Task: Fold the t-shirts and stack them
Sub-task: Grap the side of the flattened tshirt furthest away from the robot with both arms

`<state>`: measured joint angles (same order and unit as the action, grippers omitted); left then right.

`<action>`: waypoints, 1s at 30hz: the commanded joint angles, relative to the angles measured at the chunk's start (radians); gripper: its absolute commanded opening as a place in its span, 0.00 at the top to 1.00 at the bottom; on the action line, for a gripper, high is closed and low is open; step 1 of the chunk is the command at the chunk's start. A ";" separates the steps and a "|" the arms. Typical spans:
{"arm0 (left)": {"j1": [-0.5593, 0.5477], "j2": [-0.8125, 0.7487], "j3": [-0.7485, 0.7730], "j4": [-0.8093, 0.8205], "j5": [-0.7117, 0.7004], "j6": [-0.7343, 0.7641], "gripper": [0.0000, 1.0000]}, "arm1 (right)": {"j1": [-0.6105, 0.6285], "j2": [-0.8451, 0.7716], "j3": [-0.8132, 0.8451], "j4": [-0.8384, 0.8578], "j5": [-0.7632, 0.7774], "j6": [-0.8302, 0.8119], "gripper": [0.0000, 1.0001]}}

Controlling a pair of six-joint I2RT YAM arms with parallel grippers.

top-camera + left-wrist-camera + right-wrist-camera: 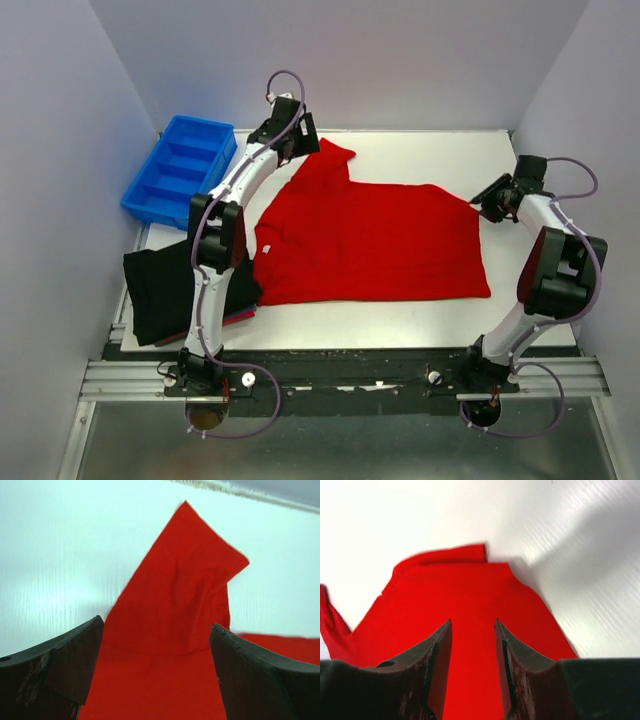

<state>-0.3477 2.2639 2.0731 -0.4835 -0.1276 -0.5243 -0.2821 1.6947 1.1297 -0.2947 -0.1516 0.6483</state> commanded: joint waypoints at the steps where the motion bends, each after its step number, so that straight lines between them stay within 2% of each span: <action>1: 0.029 0.104 0.155 -0.058 0.060 -0.039 0.02 | 0.024 0.120 0.142 -0.107 0.070 0.013 0.51; 9: 0.095 0.230 0.229 -0.053 0.201 -0.128 0.06 | 0.070 0.305 0.347 -0.237 0.124 -0.006 0.50; 17: 0.121 0.289 0.251 -0.021 0.258 -0.163 0.07 | 0.101 0.381 0.424 -0.271 0.135 -0.021 0.50; 25: 0.130 0.269 0.220 0.023 0.279 -0.166 0.09 | 0.109 0.401 0.459 -0.270 0.179 -0.041 0.60; 30: 0.131 0.283 0.232 0.026 0.276 -0.168 0.09 | 0.112 0.408 0.485 -0.291 0.242 -0.045 0.51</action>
<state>-0.2207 2.5504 2.2841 -0.4789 0.1253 -0.6823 -0.1776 2.0781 1.5764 -0.5526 0.0017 0.6235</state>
